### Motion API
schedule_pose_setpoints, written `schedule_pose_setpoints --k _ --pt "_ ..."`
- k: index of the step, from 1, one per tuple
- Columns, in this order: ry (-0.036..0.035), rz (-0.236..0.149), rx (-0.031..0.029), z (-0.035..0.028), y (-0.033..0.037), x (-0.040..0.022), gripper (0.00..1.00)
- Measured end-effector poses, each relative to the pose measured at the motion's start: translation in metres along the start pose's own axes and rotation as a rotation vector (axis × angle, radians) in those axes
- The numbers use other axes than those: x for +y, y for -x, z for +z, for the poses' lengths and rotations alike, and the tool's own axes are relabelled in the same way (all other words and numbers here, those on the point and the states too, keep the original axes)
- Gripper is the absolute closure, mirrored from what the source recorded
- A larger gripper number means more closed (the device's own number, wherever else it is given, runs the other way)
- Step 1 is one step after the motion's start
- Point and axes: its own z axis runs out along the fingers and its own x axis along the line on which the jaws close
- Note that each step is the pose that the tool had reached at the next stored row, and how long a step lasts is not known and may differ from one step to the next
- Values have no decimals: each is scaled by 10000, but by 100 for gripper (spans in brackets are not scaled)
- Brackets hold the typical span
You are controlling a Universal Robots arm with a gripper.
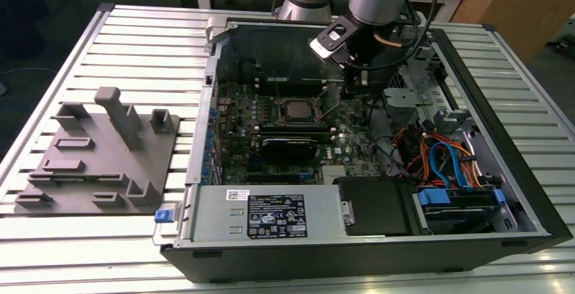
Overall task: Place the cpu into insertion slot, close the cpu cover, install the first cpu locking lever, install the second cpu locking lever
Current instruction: 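Close the cpu cover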
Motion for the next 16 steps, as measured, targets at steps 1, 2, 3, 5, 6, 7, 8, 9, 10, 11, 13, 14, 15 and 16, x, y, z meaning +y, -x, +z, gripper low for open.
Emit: schedule_pose_setpoints --k 1,2,3,5,6,7,8,9,10,11,13,14,15,16 --pt "0 0 0 0 0 0 89" --pt "0 0 1 0 0 -1 89" --pt "0 0 1 0 0 -1 89" --pt "1 0 2 1 -5 -1 89" --pt "0 2 2 1 -16 -2 89" --pt "0 1 0 0 -31 -3 89" --pt "0 0 1 0 -45 -5 89" --pt "0 0 2 0 -54 -16 89" --pt "0 -1 1 0 -56 -34 89" --pt "-1 0 0 -1 -56 -61 89" --pt "0 -1 0 -1 -55 -112 89" --pt "0 -1 0 -1 -55 -135 89" --pt "0 1 1 -1 -55 -158 89" --pt "1 1 1 -1 -54 -177 89"
